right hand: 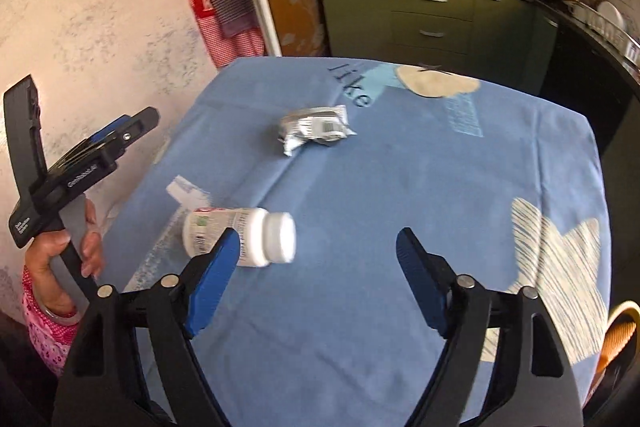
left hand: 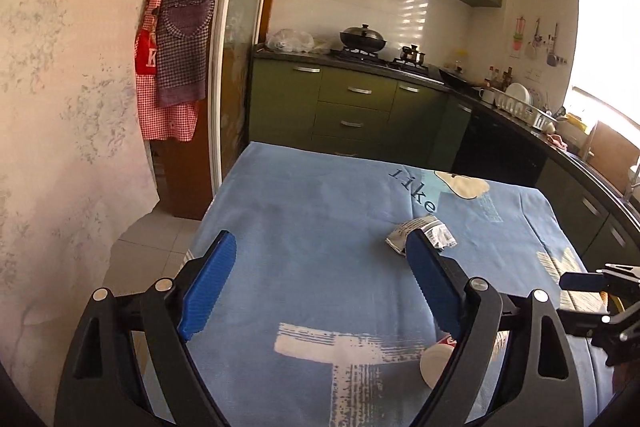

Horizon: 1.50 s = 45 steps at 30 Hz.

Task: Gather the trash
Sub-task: 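Reach the right gripper to the white pill bottle and grasp it, then carry the pill bottle over the bin and open the right gripper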

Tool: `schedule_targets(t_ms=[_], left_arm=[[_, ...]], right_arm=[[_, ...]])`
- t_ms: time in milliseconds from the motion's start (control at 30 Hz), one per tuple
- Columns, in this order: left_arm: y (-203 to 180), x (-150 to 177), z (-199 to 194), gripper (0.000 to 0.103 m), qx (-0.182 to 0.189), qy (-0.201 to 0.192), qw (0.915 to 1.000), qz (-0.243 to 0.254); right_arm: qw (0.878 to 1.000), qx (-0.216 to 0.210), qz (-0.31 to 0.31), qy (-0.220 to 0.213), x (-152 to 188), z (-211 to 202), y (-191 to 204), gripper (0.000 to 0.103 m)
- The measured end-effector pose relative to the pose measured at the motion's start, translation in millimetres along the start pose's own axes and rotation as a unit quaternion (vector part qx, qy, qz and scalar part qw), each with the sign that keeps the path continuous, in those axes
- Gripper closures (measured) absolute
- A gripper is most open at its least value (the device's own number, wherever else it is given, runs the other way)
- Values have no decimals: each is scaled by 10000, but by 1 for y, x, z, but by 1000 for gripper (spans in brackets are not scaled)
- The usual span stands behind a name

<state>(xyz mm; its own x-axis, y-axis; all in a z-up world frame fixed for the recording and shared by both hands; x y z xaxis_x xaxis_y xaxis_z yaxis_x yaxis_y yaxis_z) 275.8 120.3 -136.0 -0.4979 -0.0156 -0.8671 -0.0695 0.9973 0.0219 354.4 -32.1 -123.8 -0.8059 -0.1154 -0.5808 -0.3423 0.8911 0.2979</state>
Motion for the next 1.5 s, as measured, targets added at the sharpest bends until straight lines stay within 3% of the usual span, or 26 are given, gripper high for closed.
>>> schedule_targets(t_ms=[167, 367, 600, 633, 933, 1100, 1233, 1500], left_arm=[[15, 1, -5, 17, -247, -14, 9995, -204], [28, 7, -2, 16, -160, 124, 9981, -574], [28, 8, -2, 16, -96, 135, 9980, -611], [27, 8, -2, 16, -87, 129, 9980, -609], [21, 10, 0, 16, -110, 177, 9986, -490], [9, 8, 0, 16, -80, 141, 9994, -290], [-7, 6, 0, 16, 102, 61, 9999, -41], [-42, 3, -3, 16, 406, -188, 9976, 532]], right_arm=[[9997, 35, -236, 90, 8, 25, 34, 17], [9995, 242, -94, 178, 14, 47, 42, 16], [9977, 598, -207, 234, 18, 66, 44, 16], [9975, 631, -204, 234, 19, 67, 43, 22], [9985, 546, 57, -89, 20, 31, 22, 23], [9919, 956, 679, -493, 28, -23, -44, 23], [9741, 1619, 1359, -807, 44, -75, -126, 23], [9021, 2994, 2962, -940, 117, -164, -312, 23]])
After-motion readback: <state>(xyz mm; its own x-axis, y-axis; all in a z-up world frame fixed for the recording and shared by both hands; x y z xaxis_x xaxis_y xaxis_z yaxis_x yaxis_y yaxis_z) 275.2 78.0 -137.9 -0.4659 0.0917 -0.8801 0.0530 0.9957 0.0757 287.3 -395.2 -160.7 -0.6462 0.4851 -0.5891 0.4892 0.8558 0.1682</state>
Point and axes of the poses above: each gripper's, at about its wrist camera, not at the fingertips, and z roughly the way its jaws point, y to its left, x to its underside, the point moved 7 cm from there along z, roughly the way its jaws point, and after that the axes turned 12 degrees about z, right-handed, at the moved point
